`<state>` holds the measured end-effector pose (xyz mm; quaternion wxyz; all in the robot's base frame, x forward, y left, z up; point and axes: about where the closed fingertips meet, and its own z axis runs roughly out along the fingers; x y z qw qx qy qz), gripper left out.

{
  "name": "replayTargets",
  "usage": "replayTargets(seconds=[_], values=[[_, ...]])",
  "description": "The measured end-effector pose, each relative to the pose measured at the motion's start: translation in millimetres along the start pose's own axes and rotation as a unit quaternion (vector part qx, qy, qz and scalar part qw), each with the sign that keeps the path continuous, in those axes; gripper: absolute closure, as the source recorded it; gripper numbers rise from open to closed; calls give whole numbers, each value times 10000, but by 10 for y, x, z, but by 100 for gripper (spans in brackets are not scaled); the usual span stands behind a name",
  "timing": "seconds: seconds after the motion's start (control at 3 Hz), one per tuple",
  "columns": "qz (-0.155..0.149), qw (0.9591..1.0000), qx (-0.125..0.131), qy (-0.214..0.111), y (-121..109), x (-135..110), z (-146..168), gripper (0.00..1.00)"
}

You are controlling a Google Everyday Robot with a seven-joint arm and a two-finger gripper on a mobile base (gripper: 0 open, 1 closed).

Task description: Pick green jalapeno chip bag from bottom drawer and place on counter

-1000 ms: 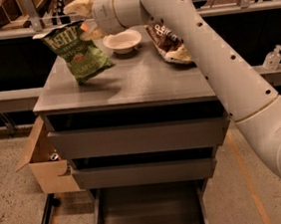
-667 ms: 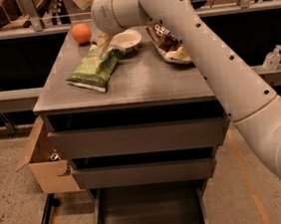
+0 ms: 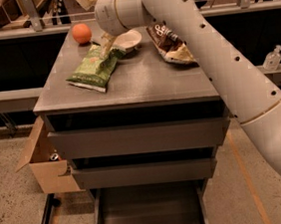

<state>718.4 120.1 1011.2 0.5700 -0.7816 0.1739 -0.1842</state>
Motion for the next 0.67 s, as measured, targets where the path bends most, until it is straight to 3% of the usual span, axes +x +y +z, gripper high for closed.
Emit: replayTargets(seconds=[0.33, 0.67], values=[[11, 9988, -46, 481, 20, 183, -363, 0], [-47, 9936, -45, 1129, 1, 487, -910, 0]])
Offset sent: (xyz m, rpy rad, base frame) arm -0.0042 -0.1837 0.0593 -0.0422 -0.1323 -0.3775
